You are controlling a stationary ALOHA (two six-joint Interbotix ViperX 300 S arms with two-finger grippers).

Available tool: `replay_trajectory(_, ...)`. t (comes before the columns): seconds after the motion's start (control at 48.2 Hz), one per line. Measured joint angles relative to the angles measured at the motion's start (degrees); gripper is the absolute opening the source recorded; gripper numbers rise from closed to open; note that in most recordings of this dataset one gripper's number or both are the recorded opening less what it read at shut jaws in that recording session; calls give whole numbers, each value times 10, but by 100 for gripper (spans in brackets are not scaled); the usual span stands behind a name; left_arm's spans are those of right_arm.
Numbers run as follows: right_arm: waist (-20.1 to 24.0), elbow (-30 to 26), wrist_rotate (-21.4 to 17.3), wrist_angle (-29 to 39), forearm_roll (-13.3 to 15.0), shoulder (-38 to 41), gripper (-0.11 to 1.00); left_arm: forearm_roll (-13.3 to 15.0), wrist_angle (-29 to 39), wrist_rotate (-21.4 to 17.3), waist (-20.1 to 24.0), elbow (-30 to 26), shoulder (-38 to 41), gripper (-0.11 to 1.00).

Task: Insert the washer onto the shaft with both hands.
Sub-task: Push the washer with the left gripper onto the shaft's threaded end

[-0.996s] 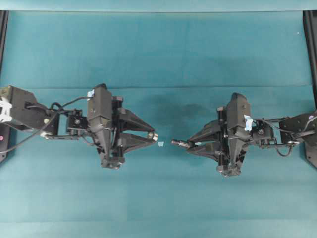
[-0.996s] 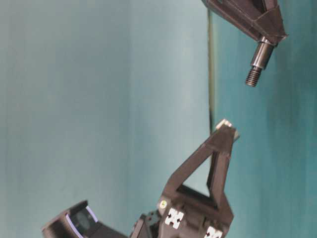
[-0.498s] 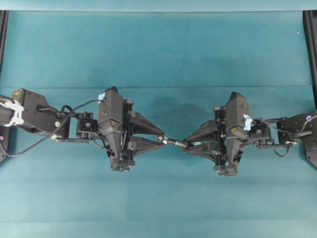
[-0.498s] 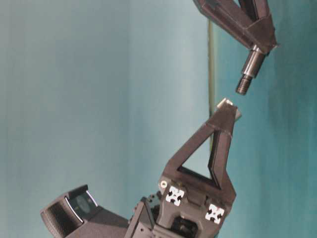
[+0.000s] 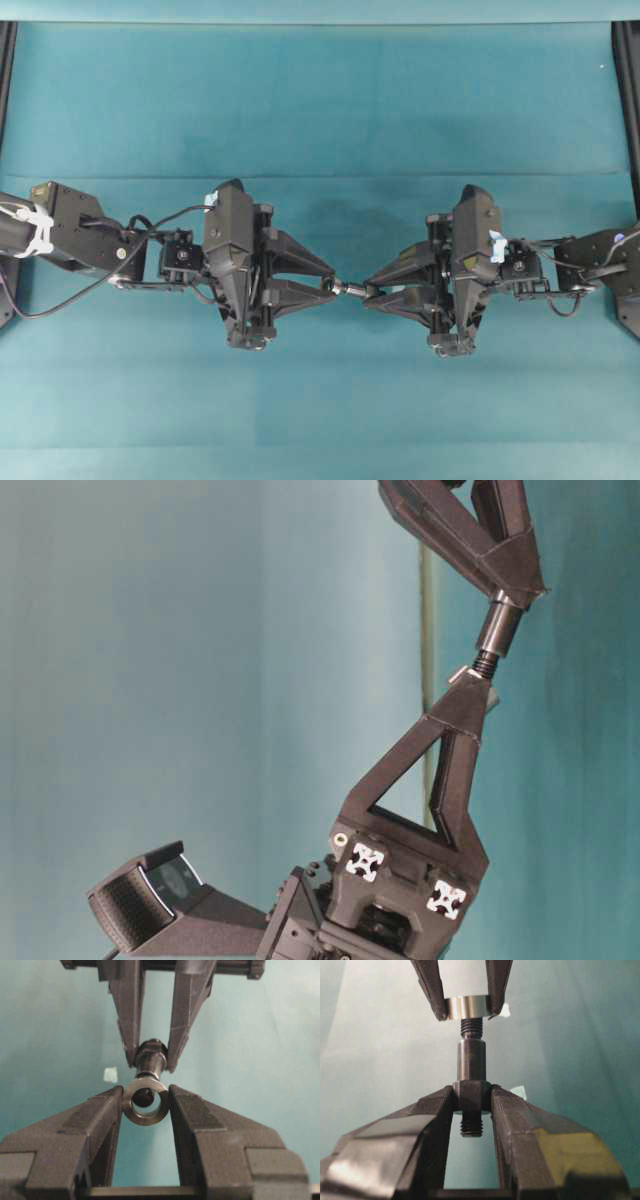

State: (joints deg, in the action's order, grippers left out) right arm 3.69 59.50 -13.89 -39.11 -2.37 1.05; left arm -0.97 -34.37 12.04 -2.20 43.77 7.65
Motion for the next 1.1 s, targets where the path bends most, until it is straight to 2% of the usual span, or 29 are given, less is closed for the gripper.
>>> replay_trajectory(1.099,4,-8,0,0,0,5,0,0,11,8,-4,-49,40,36)
